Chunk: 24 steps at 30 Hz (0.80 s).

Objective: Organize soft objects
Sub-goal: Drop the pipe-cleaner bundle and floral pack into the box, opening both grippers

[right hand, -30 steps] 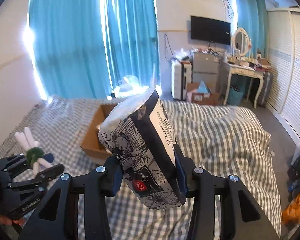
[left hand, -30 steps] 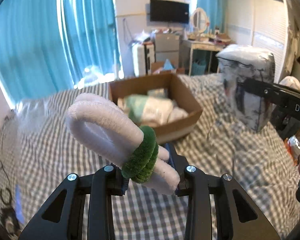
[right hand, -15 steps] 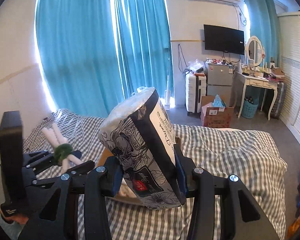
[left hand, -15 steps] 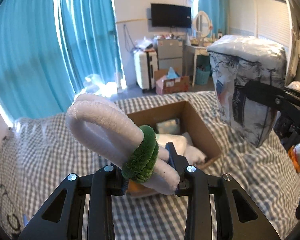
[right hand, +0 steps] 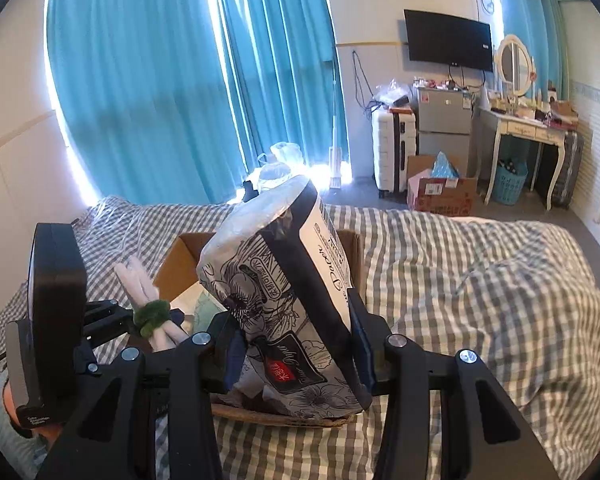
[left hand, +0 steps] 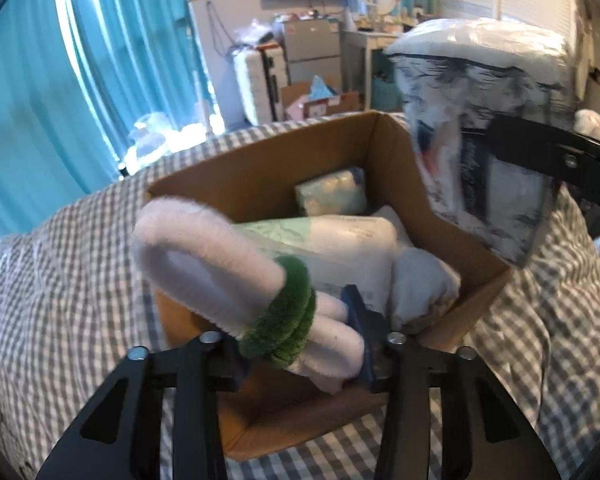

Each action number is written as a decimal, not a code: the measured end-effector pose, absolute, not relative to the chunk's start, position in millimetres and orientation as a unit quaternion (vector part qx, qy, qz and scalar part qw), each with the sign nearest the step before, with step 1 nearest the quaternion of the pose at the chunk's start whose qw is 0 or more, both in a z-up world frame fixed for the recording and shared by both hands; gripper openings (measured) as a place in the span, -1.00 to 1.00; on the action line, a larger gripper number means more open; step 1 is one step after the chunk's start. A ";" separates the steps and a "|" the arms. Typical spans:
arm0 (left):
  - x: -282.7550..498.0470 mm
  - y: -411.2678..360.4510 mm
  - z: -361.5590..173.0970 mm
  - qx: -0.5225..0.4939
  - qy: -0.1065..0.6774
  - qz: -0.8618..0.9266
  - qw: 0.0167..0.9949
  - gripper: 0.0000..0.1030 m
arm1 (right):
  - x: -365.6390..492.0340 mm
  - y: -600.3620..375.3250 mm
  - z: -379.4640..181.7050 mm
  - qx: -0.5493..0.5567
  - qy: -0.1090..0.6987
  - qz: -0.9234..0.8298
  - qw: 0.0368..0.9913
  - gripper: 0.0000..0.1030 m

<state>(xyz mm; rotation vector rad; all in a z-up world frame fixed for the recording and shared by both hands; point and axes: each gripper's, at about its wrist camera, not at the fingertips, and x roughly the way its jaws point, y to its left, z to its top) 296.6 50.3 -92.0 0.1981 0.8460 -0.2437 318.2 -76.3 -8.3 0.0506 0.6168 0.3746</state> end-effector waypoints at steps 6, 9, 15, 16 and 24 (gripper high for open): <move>280.2 41.7 -71.8 0.151 0.356 -0.079 0.919 0.59 | 316.8 -74.3 -6.7 0.028 0.300 0.186 0.935 -0.15; 272.1 47.1 -56.8 0.128 0.350 -0.079 0.924 0.59 | 313.1 -73.6 2.2 0.025 0.294 0.187 0.937 -0.15; 254.7 71.7 -28.6 0.089 0.326 -0.062 0.939 0.59 | 303.9 -62.5 19.1 0.003 0.279 0.187 0.942 -0.14; 254.4 76.6 -25.3 0.085 0.322 -0.058 0.941 0.59 | 304.1 -58.8 20.5 -0.001 0.278 0.187 0.942 -0.13; 262.0 133.3 -31.5 0.051 0.296 -0.003 0.954 0.59 | 345.2 7.8 -12.9 -0.130 0.275 0.113 0.946 -0.13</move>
